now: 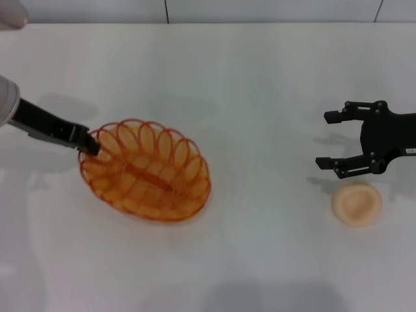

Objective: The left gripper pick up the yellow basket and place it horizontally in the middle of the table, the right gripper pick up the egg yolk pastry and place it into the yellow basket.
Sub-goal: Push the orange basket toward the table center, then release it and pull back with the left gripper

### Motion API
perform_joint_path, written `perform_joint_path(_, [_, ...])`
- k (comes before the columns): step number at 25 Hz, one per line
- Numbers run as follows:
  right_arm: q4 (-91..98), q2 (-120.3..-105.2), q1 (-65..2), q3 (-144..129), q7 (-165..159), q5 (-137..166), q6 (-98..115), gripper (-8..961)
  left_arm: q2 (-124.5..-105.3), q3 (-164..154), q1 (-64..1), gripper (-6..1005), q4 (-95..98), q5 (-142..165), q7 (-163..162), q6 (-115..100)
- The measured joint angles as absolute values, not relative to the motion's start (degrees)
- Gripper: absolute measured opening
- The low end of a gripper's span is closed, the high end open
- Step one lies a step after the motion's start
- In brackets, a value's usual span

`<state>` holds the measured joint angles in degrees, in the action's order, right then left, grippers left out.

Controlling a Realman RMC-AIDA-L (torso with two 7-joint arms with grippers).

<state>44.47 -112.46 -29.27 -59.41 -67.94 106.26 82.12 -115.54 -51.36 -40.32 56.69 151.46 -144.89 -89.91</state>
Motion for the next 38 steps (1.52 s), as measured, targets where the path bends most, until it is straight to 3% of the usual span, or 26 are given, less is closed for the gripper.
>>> perform_joint_path(8, [45.70, -112.50, -29.23, -59.42, -67.61, 106.29, 82.35, 868, -114.78, -51.58, -43.21, 87, 55.50, 150.24, -155.28, -91.42])
perform_joint_path(20, [45.88, -112.27, -28.98, -59.42, -65.77, 106.68, 83.28, 869, -116.78, -51.73, -48.64, 76, 49.30, 148.94, -165.27, -92.57])
perform_joint_path(38, [46.21, -111.97, -28.51, -59.42, -64.15, 106.60, 84.92, 868, -117.61, -50.58, -51.64, 97, 39.74, 146.14, -172.36, -87.61])
